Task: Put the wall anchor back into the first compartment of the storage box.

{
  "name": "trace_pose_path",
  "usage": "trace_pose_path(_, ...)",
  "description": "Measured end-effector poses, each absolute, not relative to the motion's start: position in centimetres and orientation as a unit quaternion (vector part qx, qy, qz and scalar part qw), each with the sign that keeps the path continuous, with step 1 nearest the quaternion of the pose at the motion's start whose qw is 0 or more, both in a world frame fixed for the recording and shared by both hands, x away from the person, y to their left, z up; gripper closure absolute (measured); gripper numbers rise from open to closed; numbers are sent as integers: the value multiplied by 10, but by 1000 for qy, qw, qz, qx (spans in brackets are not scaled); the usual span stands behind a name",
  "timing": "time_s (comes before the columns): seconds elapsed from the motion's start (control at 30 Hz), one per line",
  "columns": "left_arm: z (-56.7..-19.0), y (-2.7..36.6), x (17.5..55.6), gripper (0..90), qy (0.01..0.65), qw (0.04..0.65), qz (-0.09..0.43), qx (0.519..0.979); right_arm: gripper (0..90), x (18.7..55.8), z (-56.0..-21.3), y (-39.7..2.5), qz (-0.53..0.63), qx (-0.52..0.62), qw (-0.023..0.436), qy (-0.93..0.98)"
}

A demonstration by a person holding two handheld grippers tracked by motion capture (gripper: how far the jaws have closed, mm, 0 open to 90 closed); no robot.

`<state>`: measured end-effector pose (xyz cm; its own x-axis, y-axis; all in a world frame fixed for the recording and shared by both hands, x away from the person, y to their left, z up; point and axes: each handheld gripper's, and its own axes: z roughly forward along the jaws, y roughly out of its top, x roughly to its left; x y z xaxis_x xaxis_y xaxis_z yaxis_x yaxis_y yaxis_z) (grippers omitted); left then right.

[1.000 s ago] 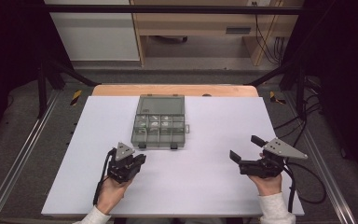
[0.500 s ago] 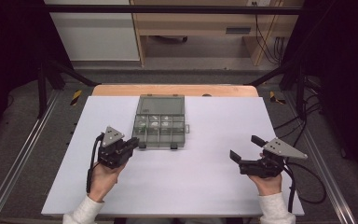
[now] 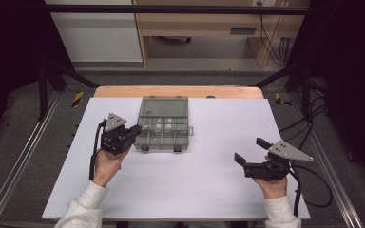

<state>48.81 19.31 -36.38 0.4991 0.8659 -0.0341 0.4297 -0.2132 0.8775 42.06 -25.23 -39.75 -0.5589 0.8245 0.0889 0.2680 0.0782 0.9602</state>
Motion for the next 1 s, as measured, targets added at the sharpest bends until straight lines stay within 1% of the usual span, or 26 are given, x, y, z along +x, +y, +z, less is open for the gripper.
trace_pose_path(0.6,-373,185,546,838,446,436,243,743,4,422,-398,-253,552,394,253,690)
trace_pose_path(1.0,-396,191,575,837,468,410,239,746,4,422,-399,-252,552,397,249,689)
